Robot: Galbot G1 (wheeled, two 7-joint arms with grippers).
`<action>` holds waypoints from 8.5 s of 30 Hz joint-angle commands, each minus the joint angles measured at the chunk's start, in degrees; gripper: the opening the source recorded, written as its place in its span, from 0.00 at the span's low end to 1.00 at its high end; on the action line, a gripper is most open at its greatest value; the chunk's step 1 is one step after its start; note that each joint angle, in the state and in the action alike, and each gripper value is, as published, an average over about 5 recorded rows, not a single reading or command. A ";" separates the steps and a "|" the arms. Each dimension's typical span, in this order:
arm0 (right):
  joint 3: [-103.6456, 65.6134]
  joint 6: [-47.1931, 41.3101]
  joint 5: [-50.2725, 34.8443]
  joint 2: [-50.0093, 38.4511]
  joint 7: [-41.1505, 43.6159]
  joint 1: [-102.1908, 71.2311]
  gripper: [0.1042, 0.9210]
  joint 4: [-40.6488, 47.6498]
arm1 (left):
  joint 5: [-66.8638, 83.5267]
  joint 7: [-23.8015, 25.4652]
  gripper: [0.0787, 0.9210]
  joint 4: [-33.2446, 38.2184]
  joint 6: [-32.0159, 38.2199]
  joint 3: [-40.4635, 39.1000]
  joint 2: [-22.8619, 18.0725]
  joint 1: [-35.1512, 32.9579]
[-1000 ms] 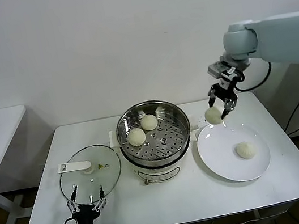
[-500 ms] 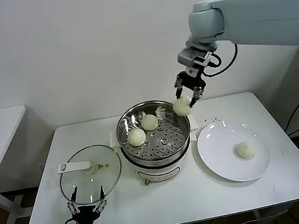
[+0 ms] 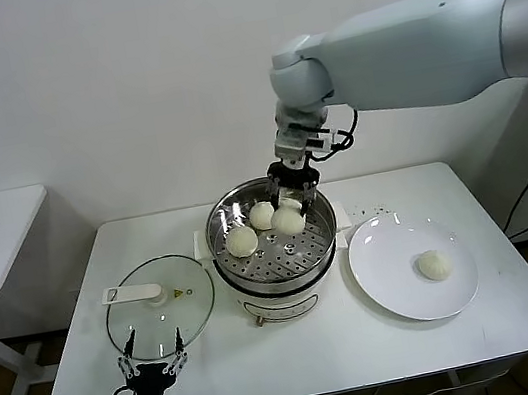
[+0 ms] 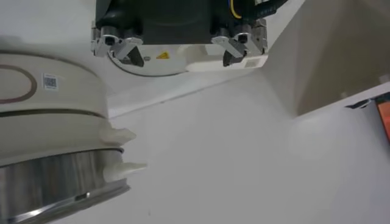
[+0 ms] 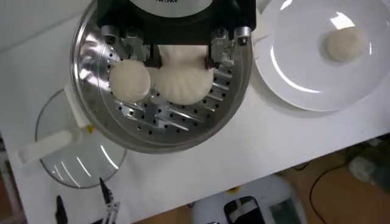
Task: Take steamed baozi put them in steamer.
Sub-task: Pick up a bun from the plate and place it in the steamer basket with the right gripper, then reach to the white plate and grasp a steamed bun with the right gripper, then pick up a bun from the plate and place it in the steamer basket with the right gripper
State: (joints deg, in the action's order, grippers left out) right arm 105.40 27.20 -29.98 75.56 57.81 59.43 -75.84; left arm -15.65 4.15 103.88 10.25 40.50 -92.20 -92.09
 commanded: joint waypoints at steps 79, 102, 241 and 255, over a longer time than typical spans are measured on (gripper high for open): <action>9.30 -21.23 -4.57 -11.39 5.62 1.19 0.88 0.78 | -0.41 0.04 0.88 0.48 0.62 -0.32 -2.80 -0.32; 14.94 -27.90 0.94 -26.52 1.41 -5.67 0.88 1.12 | -0.81 -0.07 0.88 0.27 1.06 0.03 -2.80 -0.60; 3.36 -41.85 -21.88 -3.01 -7.23 -5.69 0.67 -0.42 | -1.45 -0.15 0.88 0.80 0.91 -0.61 -2.80 -1.12; 2.56 -42.05 -20.06 -2.66 -8.80 -10.95 0.67 3.90 | -1.35 -0.36 0.88 0.25 1.31 -0.36 -2.80 -1.02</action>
State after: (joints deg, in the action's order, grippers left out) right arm 108.78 -14.61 -50.27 71.82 49.83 52.34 -74.14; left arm -17.06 3.83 104.34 11.45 40.06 -92.20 -93.13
